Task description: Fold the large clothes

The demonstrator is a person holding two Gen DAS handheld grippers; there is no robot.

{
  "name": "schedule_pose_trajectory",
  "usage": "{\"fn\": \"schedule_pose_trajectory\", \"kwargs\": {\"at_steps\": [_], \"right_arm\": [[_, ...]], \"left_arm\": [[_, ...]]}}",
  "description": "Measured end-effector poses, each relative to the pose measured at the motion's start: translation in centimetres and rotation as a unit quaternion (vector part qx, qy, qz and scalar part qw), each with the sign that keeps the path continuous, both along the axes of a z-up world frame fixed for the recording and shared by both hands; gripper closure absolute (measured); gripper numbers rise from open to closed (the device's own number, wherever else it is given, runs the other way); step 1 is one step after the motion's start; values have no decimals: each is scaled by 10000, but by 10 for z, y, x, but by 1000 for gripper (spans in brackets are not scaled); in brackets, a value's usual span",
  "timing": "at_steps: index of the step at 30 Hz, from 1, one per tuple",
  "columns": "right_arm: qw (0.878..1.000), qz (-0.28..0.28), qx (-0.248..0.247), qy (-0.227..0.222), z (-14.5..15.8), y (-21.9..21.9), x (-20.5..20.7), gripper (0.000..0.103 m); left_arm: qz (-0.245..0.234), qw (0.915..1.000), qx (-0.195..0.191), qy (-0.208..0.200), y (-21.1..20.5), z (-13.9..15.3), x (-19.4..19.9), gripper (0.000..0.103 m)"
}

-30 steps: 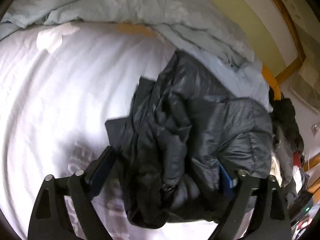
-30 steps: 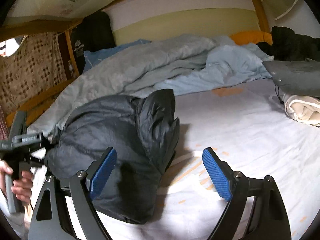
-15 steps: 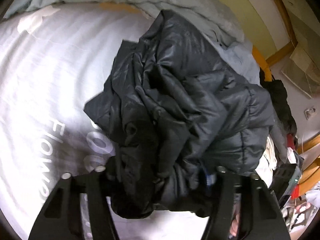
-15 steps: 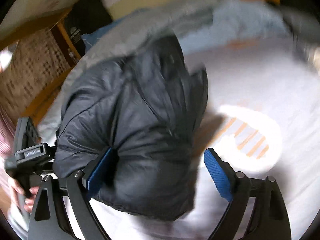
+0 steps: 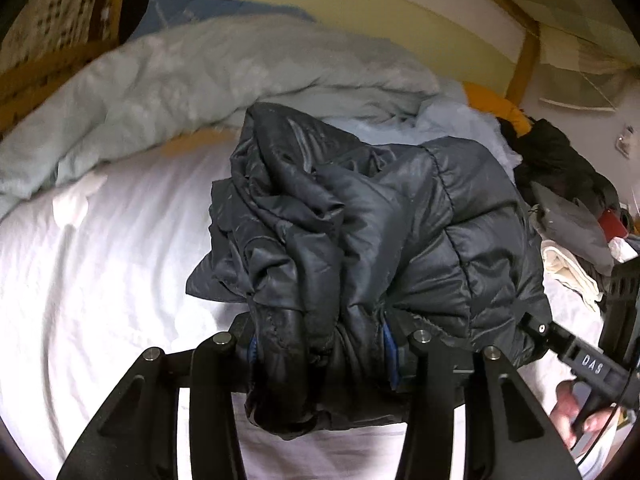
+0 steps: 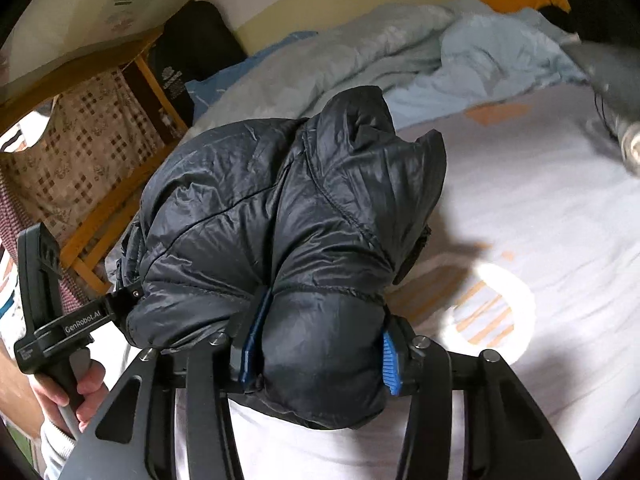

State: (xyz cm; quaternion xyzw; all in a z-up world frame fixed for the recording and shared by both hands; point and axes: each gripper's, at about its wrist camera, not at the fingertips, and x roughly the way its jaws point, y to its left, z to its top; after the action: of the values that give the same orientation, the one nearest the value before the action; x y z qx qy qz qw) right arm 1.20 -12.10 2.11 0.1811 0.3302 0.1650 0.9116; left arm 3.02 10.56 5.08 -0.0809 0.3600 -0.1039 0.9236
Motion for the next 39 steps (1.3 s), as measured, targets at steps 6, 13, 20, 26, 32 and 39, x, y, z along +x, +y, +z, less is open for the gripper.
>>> {"fn": "schedule_pose_trajectory", "kwargs": {"at_steps": [6,13,20,26,32,39], "right_arm": [[9995,-116,-203,-212,39,-25,-7,53],[9949,-18,-780,-641,79,-77,-20,52],[9902,-517,-733,-1068,120,-169,-29,52],[9666,-1121,-1492,-1756,180,-251,-32,52],[9294,-2386,-1797,-2169,197,-342,-50,52],[8934,-3343,-2312,-1916,179,-418,-56,51]], "left_arm": [[-23,9990,32,-448,-26,24,-5,58],[-193,9971,-344,-654,-78,32,-7,58],[-644,9917,-681,-883,-161,70,24,58],[-1146,9822,-721,-1300,-262,111,53,58],[-1740,9663,-591,-1805,-375,136,71,57],[-2402,9538,-566,-1712,-475,101,86,57]]}}
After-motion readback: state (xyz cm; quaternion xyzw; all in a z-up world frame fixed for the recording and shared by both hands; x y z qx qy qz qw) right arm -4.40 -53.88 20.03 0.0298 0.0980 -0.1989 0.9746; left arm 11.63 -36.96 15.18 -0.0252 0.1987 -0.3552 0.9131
